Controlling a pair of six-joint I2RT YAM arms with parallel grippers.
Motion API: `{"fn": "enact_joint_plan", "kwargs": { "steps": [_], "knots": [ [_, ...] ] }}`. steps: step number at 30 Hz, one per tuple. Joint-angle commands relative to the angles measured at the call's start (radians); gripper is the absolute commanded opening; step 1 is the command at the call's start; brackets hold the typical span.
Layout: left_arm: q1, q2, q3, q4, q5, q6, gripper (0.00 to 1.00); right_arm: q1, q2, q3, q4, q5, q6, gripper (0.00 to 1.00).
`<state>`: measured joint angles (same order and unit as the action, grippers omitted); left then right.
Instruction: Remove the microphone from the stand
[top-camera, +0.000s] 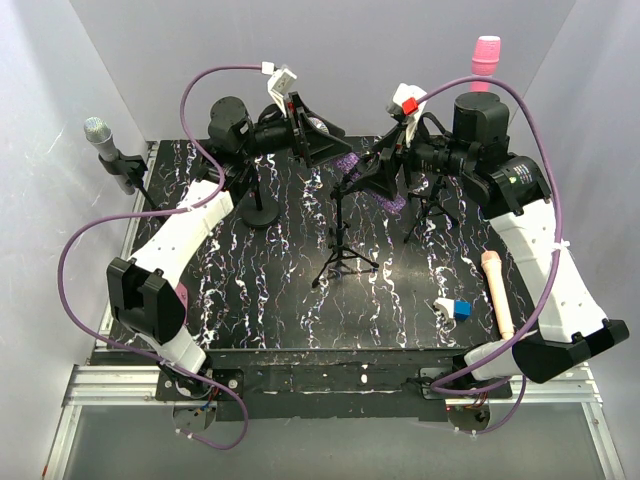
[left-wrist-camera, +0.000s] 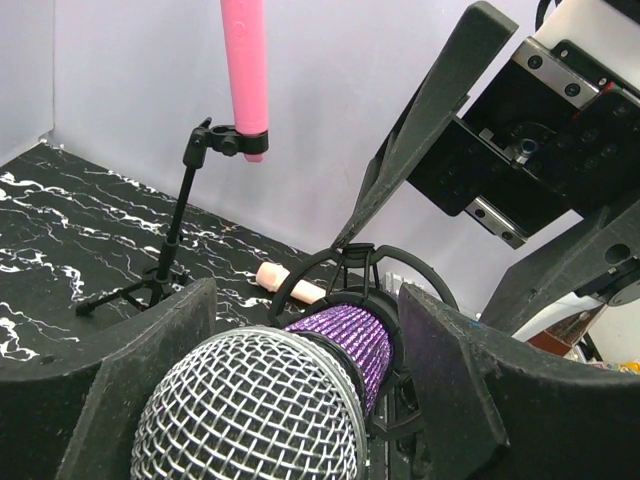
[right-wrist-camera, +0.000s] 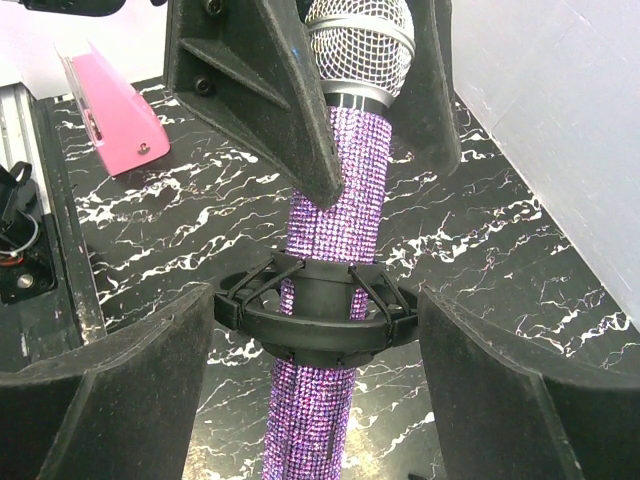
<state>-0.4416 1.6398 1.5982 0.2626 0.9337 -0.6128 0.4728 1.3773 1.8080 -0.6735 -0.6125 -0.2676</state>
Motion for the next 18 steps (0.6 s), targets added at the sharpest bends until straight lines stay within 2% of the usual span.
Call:
{"fn": "enact_joint_plan", "kwargs": {
  "steps": [1, 5, 9, 11, 18],
  "knots": [
    [-0.008, -0.02, 0.014, -0.008, 0.059, 0.016, 0.49, 0.01, 0.012, -0.019, 0.009, 0.042, 0.001, 0.7],
    [0.0, -0.017, 0.038, -0.036, 0.073, 0.039, 0.39, 0.01, 0.016, -0.022, -0.008, 0.072, -0.019, 0.65],
    [0.033, -0.003, 0.129, -0.089, 0.073, 0.051, 0.16, 0.01, 0.016, -0.022, -0.06, 0.083, -0.038, 0.6],
    [0.049, 0.002, 0.172, -0.126, 0.056, 0.056, 0.01, 0.01, 0.003, -0.039, -0.07, 0.083, -0.044, 0.58],
    [0.083, 0.009, 0.298, -0.311, 0.025, 0.137, 0.0, 0.006, -0.05, -0.107, -0.075, 0.1, -0.071, 0.55]
  ]
}}
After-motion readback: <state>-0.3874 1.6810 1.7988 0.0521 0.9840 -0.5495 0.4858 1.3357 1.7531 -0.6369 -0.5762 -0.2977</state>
